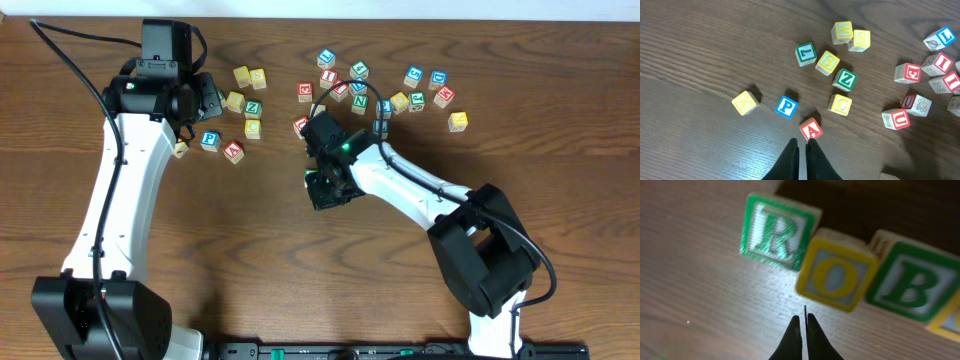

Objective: Spell out ROBOT

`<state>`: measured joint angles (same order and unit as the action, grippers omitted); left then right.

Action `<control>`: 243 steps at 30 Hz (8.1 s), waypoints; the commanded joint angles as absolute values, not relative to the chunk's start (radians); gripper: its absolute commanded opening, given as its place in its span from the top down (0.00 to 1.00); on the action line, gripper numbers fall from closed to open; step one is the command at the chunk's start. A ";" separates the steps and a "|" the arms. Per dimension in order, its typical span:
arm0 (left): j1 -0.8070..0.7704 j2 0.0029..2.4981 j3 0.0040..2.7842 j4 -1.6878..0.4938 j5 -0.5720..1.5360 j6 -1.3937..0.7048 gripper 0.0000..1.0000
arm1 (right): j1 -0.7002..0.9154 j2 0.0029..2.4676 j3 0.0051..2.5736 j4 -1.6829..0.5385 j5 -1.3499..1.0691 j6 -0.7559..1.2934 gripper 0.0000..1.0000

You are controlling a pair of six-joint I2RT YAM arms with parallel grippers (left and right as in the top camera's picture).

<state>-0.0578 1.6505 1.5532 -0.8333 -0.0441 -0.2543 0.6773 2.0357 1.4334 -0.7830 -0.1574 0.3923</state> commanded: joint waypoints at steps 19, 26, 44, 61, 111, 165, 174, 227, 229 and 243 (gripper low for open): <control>-0.057 1.641 1.565 -0.837 -0.053 -0.248 0.92 | 0.662 2.045 1.444 -0.742 -0.118 0.415 0.99; -0.057 1.641 1.565 -0.838 -0.053 -0.248 0.92 | 0.662 2.045 1.444 -0.728 -0.110 0.415 0.99; -0.057 1.641 1.565 -0.856 -0.053 -0.248 0.92 | 0.658 2.031 1.454 -0.720 -0.116 0.398 0.99; -0.057 1.641 1.565 -0.855 -0.053 -0.248 0.92 | 0.616 1.879 1.434 -0.912 -0.024 0.455 0.99; -0.057 1.641 1.565 -0.855 -0.053 -0.248 0.92 | 0.496 1.860 1.374 -0.755 0.022 0.441 0.99; -0.057 1.642 1.565 -0.855 -0.054 -0.248 0.92 | 0.468 1.982 1.369 -0.673 0.007 0.440 0.99; -0.046 1.635 1.566 -0.834 -0.054 -0.221 0.92 | 0.448 1.919 1.409 -0.672 0.067 0.404 0.93; -0.003 1.509 1.561 -0.886 -0.143 -0.165 0.04 | 0.054 0.599 0.669 -0.336 -0.031 0.054 0.01; -0.003 1.510 1.561 -0.886 -0.143 -0.165 0.04 | 0.040 0.490 0.515 -0.218 -0.039 0.054 0.01; -0.003 1.509 1.561 -0.886 -0.143 -0.165 0.04 | 0.054 0.013 0.006 -0.001 -0.067 0.051 0.01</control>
